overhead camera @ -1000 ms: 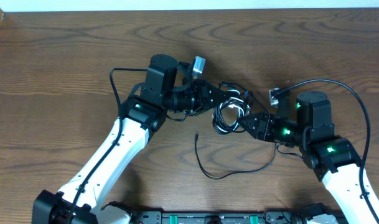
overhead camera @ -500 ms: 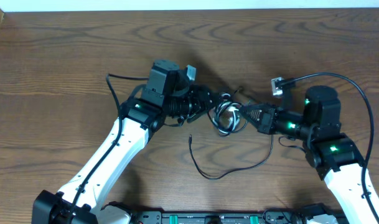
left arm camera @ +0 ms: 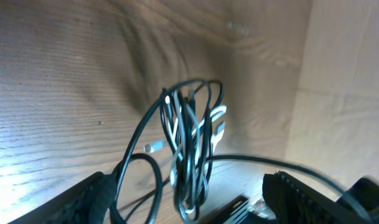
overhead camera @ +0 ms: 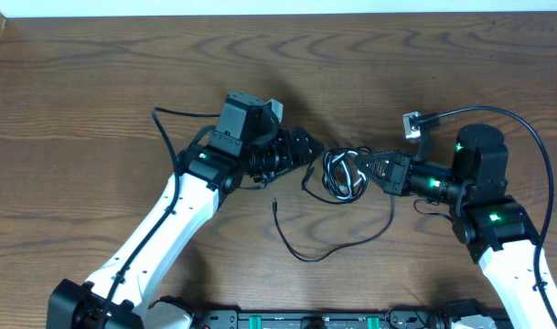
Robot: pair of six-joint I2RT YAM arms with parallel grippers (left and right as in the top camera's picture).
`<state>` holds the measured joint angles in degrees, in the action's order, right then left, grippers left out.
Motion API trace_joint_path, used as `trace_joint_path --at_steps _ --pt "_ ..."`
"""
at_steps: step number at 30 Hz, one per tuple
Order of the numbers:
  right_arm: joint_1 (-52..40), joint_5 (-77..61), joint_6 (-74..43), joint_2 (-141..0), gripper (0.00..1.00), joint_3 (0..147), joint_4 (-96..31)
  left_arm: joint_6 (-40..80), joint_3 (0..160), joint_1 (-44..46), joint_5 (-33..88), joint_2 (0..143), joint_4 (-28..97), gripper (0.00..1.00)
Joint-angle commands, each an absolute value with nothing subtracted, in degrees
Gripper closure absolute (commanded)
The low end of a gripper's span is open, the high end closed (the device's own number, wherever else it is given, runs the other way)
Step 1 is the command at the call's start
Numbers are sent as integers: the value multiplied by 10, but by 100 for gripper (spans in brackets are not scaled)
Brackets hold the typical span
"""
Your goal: Untangle cables
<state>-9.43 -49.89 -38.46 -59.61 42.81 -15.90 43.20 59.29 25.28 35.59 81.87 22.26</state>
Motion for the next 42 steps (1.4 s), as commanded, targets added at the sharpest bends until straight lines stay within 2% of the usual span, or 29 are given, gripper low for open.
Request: trace_joint_path --at_steps 1,4,5,9,13,15,17,21,27,28,29,31,32,33,37,42 --pt "-92 -516 -396 -598 99 434 -154 330 598 267 347 812 230 18" --pt "-92 -516 -411 -598 99 434 -154 296 598 281 298 812 251 19" --pt "-92 -516 -411 -598 99 434 -153 296 598 286 271 812 262 26" --pt "-92 -518 -411 -598 99 434 -146 296 598 312 183 812 307 64" --pt "-92 -540 -422 -598 99 434 -126 296 598 338 142 812 330 64" --pt "-92 -558 -434 -598 99 434 -110 296 597 354 129 812 331 50" --pt "-92 -575 -439 -598 99 434 -100 296 597 364 117 813 330 42" --pt "-92 -593 -439 -598 99 434 -96 296 597 376 95 814 324 38" --pt "-77 -617 -439 -594 99 434 -96 296 597 377 93 833 321 39" --pt "-71 -621 -439 -592 99 434 -96 296 597 378 91 841 321 43" --pt "-64 -622 -439 -588 99 434 -96 296 597 378 91 850 321 52" --pt "-47 -627 -439 -579 99 434 -96 296 597 377 89 871 321 77" --pt "-38 -630 -439 -574 99 434 -96 296 597 377 84 881 321 81" --pt "-28 -632 -439 -568 99 434 -96 296 597 377 77 892 321 90" --pt "19 -635 -439 -540 99 434 -96 296 597 377 38 922 329 92" --pt "76 -640 -436 -505 99 434 -96 321 597 375 -138 917 374 92"
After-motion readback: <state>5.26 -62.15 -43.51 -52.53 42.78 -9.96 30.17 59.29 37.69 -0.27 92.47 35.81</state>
